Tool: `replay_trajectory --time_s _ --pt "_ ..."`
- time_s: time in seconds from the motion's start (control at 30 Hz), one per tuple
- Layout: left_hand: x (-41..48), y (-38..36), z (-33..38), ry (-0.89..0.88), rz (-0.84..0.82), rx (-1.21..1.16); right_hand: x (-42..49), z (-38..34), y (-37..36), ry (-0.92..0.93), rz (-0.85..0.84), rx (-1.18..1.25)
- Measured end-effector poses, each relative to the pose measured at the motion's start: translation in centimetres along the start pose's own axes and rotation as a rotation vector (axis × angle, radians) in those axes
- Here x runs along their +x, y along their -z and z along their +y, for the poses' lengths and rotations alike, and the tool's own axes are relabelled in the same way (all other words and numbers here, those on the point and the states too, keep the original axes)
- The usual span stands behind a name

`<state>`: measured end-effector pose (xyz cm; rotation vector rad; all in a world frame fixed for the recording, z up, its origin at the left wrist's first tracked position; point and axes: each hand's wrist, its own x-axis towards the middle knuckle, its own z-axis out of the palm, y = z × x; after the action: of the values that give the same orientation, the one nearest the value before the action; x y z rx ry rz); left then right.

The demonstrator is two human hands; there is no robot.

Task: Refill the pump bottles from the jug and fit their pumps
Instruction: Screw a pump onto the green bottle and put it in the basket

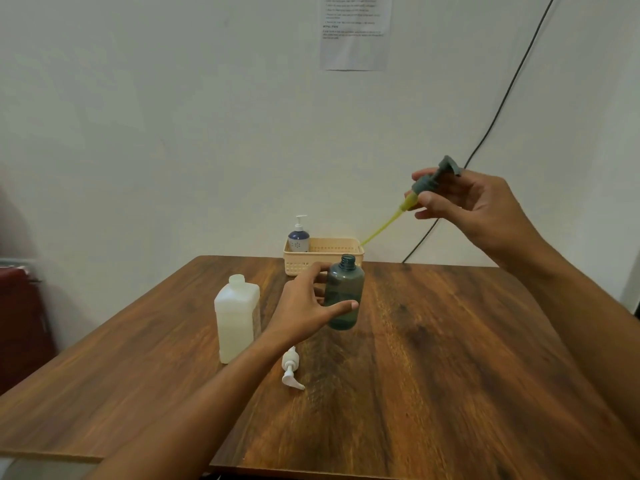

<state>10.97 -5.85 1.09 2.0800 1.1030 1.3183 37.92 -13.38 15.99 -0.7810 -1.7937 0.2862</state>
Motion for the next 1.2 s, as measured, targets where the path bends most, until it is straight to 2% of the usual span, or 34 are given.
replay_trajectory --time_s 0.3,0.67,1.2 --pt "-0.3 0.1 0.2 -0.015 -0.012 -0.013 0.6 0.9 -2.1 -0.070 -0.087 -0.053" --pt "-0.7 -0.6 1.4 -0.044 -0.008 -0.019 0.7 3.5 -5.1 -0.167 -0.290 -0.277" --pt "-1.0 -0.5 2.1 -0.023 0.001 -0.028 1.0 5.2 -5.9 -0.211 -0.408 -0.271"
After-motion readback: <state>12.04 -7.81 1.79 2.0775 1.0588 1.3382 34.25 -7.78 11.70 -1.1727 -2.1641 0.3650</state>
